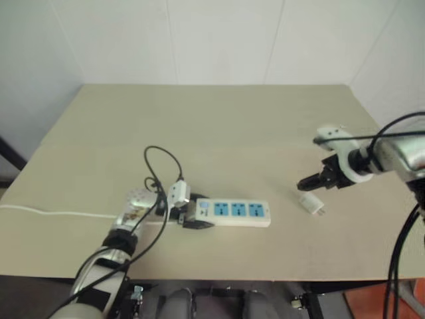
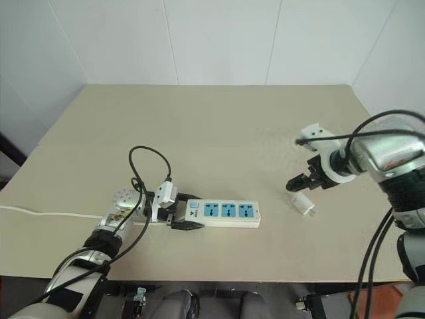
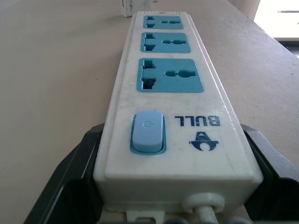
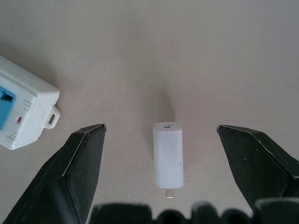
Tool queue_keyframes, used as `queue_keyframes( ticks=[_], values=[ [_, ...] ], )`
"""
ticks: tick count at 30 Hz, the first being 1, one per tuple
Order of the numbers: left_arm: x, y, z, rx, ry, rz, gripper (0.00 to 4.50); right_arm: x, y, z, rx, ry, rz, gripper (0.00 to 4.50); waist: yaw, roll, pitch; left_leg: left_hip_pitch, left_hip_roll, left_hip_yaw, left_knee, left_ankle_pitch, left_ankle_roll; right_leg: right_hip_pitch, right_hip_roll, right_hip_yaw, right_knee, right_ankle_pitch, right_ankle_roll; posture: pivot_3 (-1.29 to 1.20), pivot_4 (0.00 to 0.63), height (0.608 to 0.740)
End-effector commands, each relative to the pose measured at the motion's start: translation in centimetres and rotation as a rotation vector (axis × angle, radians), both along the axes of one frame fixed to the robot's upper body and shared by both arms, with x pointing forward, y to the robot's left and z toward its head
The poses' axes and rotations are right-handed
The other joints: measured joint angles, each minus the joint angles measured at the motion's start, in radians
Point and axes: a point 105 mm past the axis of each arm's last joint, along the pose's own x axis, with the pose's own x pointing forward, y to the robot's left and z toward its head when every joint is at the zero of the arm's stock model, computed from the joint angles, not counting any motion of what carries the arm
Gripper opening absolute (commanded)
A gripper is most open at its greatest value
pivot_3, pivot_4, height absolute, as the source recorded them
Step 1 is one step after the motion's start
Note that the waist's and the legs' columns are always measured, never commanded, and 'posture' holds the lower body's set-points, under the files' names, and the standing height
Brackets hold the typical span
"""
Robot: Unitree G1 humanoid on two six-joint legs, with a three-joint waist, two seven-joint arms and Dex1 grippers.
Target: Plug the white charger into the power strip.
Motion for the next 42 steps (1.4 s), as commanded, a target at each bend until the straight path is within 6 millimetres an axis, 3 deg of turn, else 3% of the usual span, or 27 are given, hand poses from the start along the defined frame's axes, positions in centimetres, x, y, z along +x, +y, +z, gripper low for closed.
queue_keyframes(
  ticks=[1,10,29,35,38,42],
  values=[
    [-1.0,-0.4,-1.9,0.052,0.076,-0.034,3.32,0.4,0.2,-0.1,-0.036,-0.017,0.066,4.5,0.0,0.0,0.0,0.0,0.0,0.0,0.0,0.0,0.0,0.0,0.0,0.0,0.0,0.0,0.0,0.0,0.15,0.74],
    [-1.3,0.1,-1.9,0.083,0.095,-0.046,3.32,1.1,0.2,-1.8,-0.059,0.018,0.099,4.5,-0.001,0.0,0.0,0.0,-0.001,0.0,0.001,0.0,0.0,0.0,0.0,0.0,0.0,0.0,0.0,0.0,0.15,0.74],
    [-1.2,0.4,-1.8,0.086,0.077,-0.02,3.32,0.4,1.2,-5.6,-0.088,0.158,0.183,4.5,-0.009,0.0,0.0,0.0,-0.001,0.0,0.001,0.0,0.0,-0.001,0.0,0.0,0.002,0.0,0.0,0.0,0.15,0.74],
    [-1.7,0.6,-2.0,0.085,0.083,-0.012,3.32,0.7,1.0,-6.0,-0.1,0.168,0.189,4.5,-0.013,-0.001,-0.001,0.001,-0.001,-0.001,0.001,0.0,0.0,0.0,0.0,-0.001,0.002,0.0,0.0,0.0,0.15,0.74],
    [-1.7,0.7,-2.1,0.085,0.086,-0.005,3.32,0.8,0.9,-6.2,-0.109,0.177,0.193,3.92,-0.015,-0.002,-0.003,0.002,-0.001,-0.001,0.001,0.0,0.0,0.001,0.0,-0.001,0.002,0.0,0.0,0.0,0.15,0.74],
    [-1.6,0.7,-2.0,0.084,0.085,0.005,3.32,0.6,1.3,-6.3,-0.104,0.184,0.215,2.53,-0.014,-0.001,-0.003,0.002,-0.001,-0.001,0.001,0.0,0.0,0.001,0.0,-0.001,0.002,0.0,0.0,0.0,0.15,0.74]
  ],
)
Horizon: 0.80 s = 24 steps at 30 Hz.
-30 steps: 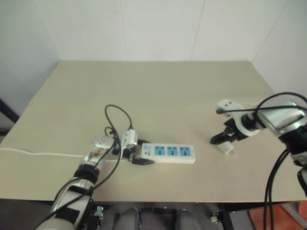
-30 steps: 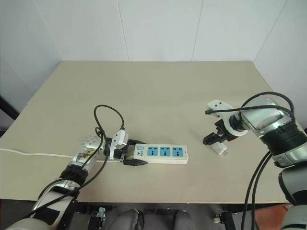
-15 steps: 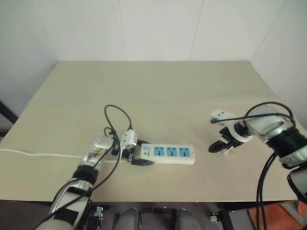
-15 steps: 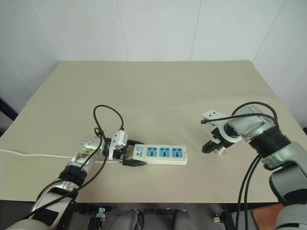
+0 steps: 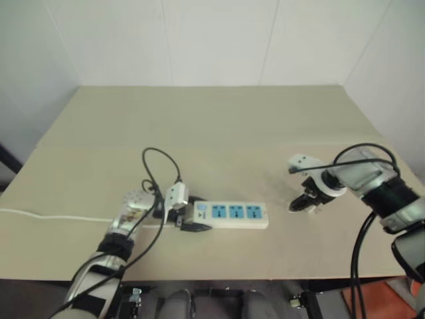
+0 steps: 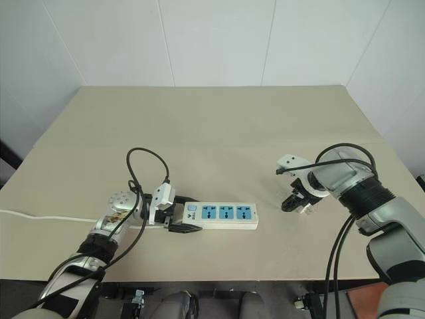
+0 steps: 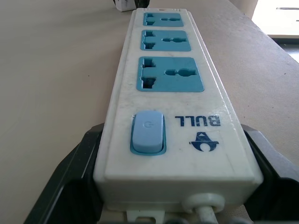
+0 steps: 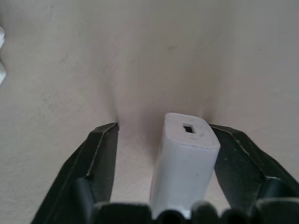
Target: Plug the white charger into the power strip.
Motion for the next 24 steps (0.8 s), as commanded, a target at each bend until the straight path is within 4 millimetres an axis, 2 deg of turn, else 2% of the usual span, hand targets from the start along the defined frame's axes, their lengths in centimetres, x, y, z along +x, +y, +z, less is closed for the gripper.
queue_keyframes(
  ticks=[1,4,6,8,10,12,14,16,20,24],
  values=[
    [-0.9,0.2,-1.8,0.058,0.066,-0.015,3.32,-0.4,0.6,-0.4,0.017,0.029,0.032,2.2,-0.001,0.0,0.0,0.0,0.0,0.0,0.0,0.0,0.0,0.0,0.0,0.0,0.0,0.0,0.0,0.0,0.15,0.74],
    [-0.8,0.4,-1.7,0.061,0.064,-0.011,3.32,-0.3,0.8,-0.3,0.015,0.016,0.039,1.21,-0.002,0.0,0.0,0.0,0.0,0.0,0.0,0.0,0.0,0.0,0.0,0.0,0.0,0.0,0.0,0.0,0.15,0.74],
    [-0.7,0.4,-1.7,0.065,0.065,-0.011,3.32,-0.2,1.0,0.0,0.021,-0.006,0.043,1.11,-0.003,0.0,0.0,0.0,0.0,0.0,0.0,0.0,0.0,0.0,0.0,0.0,0.0,0.0,0.0,0.0,0.15,0.74],
    [-0.7,0.5,-1.7,0.07,0.067,-0.012,3.32,0.4,1.5,1.2,0.063,-0.063,0.045,1.11,-0.004,0.0,0.0,0.0,0.0,0.0,0.0,0.0,0.0,0.0,0.0,0.0,0.0,0.0,0.0,0.0,0.15,0.74],
    [-0.7,0.5,-1.8,0.076,0.07,-0.018,3.32,1.3,2.8,3.4,0.146,-0.188,0.106,1.11,-0.005,0.0,0.0,0.0,0.0,0.0,0.0,0.0,0.0,0.0,0.0,0.0,0.001,0.0,0.0,0.0,0.15,0.74],
    [-0.7,0.6,-1.8,0.081,0.071,-0.023,3.32,2.2,4.9,6.5,0.341,-0.327,0.137,1.11,-0.005,0.0,0.0,0.0,0.0,0.0,0.0,0.0,0.0,-0.001,0.0,0.0,0.002,0.0,0.0,0.0,0.15,0.74],
    [-0.6,0.5,-1.7,0.08,0.072,-0.024,3.32,2.9,6.6,9.8,0.545,-0.536,0.155,1.11,-0.005,0.0,0.0,0.0,0.0,0.0,0.0,0.0,0.0,-0.001,0.0,0.0,0.002,0.0,0.0,0.0,0.15,0.74],
    [-0.6,0.5,-1.7,0.081,0.074,-0.025,3.32,2.8,7.4,11.5,0.684,-0.676,0.167,1.11,-0.003,0.0,0.0,0.0,0.0,-0.001,0.0,0.0,0.0,-0.001,0.0,0.0,0.003,0.0,0.0,0.0,0.15,0.74],
    [-0.7,0.5,-1.8,0.086,0.077,-0.032,3.32,1.1,9.1,11.1,0.782,-0.846,0.288,1.11,0.009,-0.001,-0.001,-0.001,0.0,-0.004,0.0,0.0,0.0,0.001,0.001,-0.004,0.004,0.001,0.001,0.0,0.15,0.74],
    [-0.6,0.1,-1.7,0.08,0.076,-0.034,3.32,-0.5,11.5,8.7,0.826,-0.912,0.401,1.11,0.003,-0.001,-0.001,0.0,0.0,-0.002,0.0,0.0,0.0,0.0,0.0,-0.002,0.004,0.001,0.001,0.0,0.15,0.74]
  ],
)
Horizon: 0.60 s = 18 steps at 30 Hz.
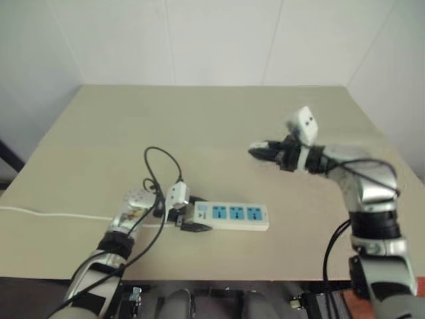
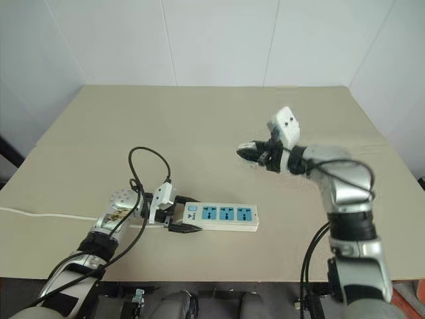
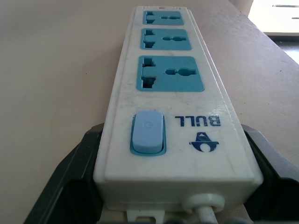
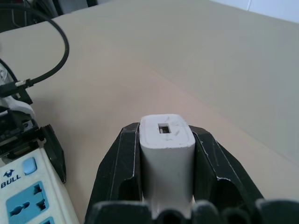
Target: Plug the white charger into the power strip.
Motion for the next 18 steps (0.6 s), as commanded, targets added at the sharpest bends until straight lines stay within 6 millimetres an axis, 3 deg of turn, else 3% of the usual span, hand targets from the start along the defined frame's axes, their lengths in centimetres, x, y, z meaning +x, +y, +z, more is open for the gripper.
queue_keyframes(
  ticks=[1,9,14,18],
  values=[
    [-0.7,-0.1,-1.8,0.061,0.067,-0.016,3.32,-1.6,2.2,1.1,0.009,-0.175,0.103,1.11,-0.002,0.0,0.0,0.0,0.0,0.0,0.0,0.0,0.0,0.0,0.0,0.0,0.0,0.0,0.0,0.0,0.15,0.74],
    [-0.9,-0.1,-2.1,0.063,0.072,-0.015,3.32,-4.3,5.2,-1.1,0.134,-0.169,0.414,1.11,-0.004,0.0,0.0,0.007,0.0,-0.001,0.0,0.0,0.0,0.008,0.001,-0.001,-0.003,0.0,0.0,0.0,0.15,0.74],
    [-0.9,-0.1,-2.1,0.062,0.072,-0.012,3.32,-5.1,6.5,-3.6,0.055,-0.149,0.504,1.11,-0.005,0.0,0.0,0.008,0.0,-0.001,0.0,0.0,0.0,0.009,0.001,-0.001,-0.002,0.0,0.0,0.0,0.15,0.74],
    [-0.9,-0.1,-2.1,0.062,0.072,-0.014,3.32,-4.7,6.9,-4.1,0.061,-0.149,0.505,1.11,-0.004,0.0,0.0,0.009,0.0,-0.001,0.0,0.0,0.0,0.01,0.001,-0.001,-0.002,0.0,0.0,0.0,0.15,0.74]
  ],
)
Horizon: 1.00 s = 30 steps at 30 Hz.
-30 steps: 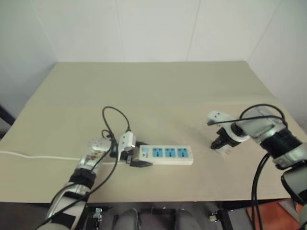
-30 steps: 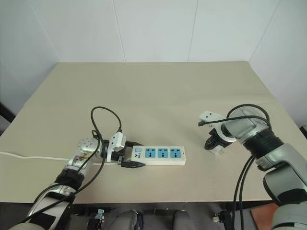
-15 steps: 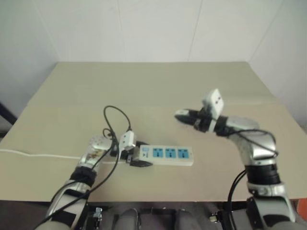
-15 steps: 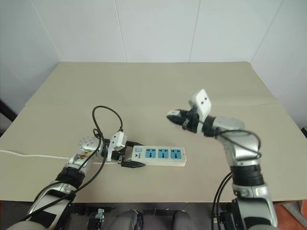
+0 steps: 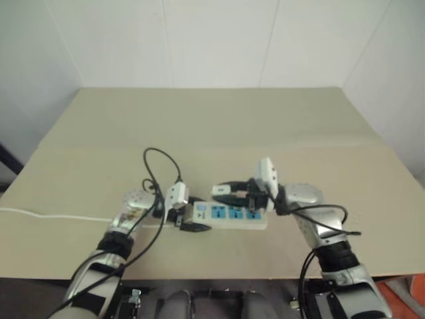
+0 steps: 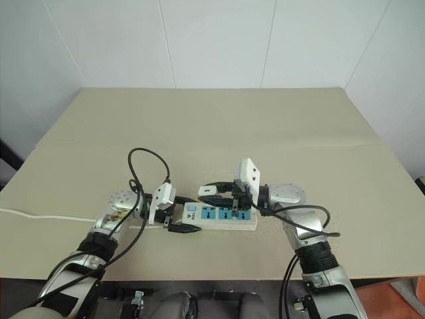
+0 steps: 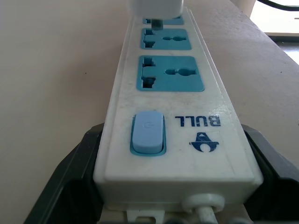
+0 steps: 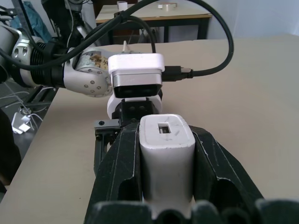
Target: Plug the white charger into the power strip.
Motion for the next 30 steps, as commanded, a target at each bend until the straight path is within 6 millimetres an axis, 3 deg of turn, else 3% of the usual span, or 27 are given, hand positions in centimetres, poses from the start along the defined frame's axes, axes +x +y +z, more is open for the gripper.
queue_keyframes(
  ticks=[1,19,30],
  values=[
    [-1.0,-0.2,-1.9,0.062,0.062,-0.029,3.32,0.3,0.3,0.8,0.021,-0.056,0.012,1.11,0.0,0.0,0.0,0.0,0.0,0.0,0.0,0.0,0.0,0.0,0.0,0.0,0.0,0.0,0.0,0.0,0.15,0.74],
    [-1.2,-0.3,-2.0,0.058,0.067,-0.035,3.32,0.1,2.0,0.1,0.054,-0.053,0.032,1.11,0.0,0.0,0.0,0.001,0.0,0.0,0.0,0.0,0.0,0.001,0.0,0.0,0.0,0.0,0.0,0.0,0.15,0.74],
    [-1.1,-0.1,-1.9,0.064,0.064,-0.03,3.32,1.0,-0.1,-2.7,-0.043,-0.034,-0.028,1.11,0.0,0.0,0.0,0.006,0.0,0.0,-0.001,0.0,0.0,0.005,0.0,0.0,-0.001,0.0,0.0,0.0,0.15,0.74]
  ],
)
